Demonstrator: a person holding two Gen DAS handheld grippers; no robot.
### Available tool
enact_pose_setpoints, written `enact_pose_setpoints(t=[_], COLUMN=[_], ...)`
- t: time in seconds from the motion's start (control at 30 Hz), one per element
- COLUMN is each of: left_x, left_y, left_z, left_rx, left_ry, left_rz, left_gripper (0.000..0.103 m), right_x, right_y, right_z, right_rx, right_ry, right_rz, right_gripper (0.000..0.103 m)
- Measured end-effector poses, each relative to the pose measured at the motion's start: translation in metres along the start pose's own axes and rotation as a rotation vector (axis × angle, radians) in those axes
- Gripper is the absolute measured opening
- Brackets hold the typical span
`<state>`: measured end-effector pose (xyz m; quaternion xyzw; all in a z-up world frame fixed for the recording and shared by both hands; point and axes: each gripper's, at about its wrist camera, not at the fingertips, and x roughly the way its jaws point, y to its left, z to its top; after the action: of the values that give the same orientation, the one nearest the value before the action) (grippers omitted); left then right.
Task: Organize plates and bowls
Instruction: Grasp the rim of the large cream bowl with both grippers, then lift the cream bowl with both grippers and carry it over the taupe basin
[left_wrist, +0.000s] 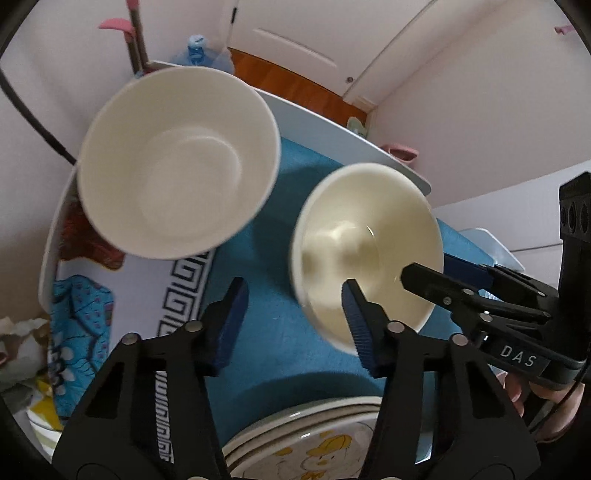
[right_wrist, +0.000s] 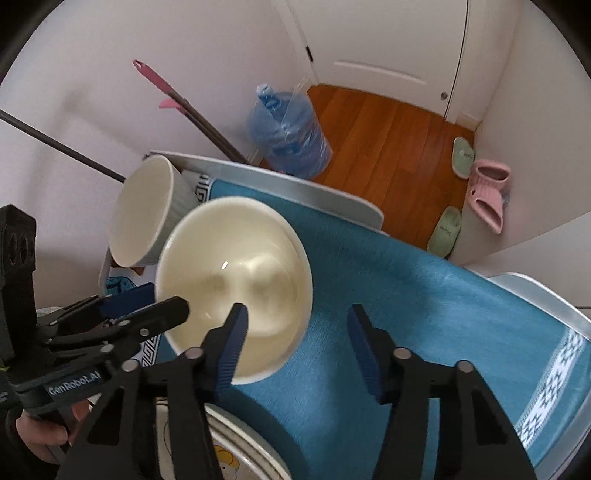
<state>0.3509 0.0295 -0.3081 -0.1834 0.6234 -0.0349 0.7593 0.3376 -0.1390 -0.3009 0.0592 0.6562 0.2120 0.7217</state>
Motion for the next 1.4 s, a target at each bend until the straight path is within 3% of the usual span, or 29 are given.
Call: enact_pose_setpoints(t=[0.07, 0.17, 0.3, 0.83, 1.17, 1.4], left_x=[0.005, 0.013, 0.016, -0.002, -0.069, -0.109], left_y=[-0.003, -0.008, -0.011, -0.039, -0.065, -0.109], left_z=[-0.001, -0.001, -0.001, -0.016, -0.026, -0.057], left_rx=[0.003, 0.015, 0.024, 0.118, 0.218, 0.34], left_ry=[0.009, 0.01, 0.003, -0.085, -0.164, -0.19], left_rz=[-0.003, 0.005, 0.033, 0.093, 0.044, -0.026], left_gripper=[0.029, 0.02, 0.019, 0.019, 0.019, 0.019], right_x=[0.004, 0.008, 0.012, -0.005, -0.069, -0.131], right_y=[0.0, 0.001, -0.001, 0.003, 0.009, 0.005], right_z=[0.001, 0.004, 0.006, -0.003, -0.032, -0.081], right_rx=[-0.003, -0.01, -0.006, -0.022, 0.021, 0.119], right_ry=[0.006, 0.01, 0.013, -0.065, -0.194, -0.298], right_rz=[0.016, 0.026, 0.018, 0.003, -0.034, -0.101], right_gripper=[0.033, 0.023, 0.014, 0.013, 0.013, 0.013])
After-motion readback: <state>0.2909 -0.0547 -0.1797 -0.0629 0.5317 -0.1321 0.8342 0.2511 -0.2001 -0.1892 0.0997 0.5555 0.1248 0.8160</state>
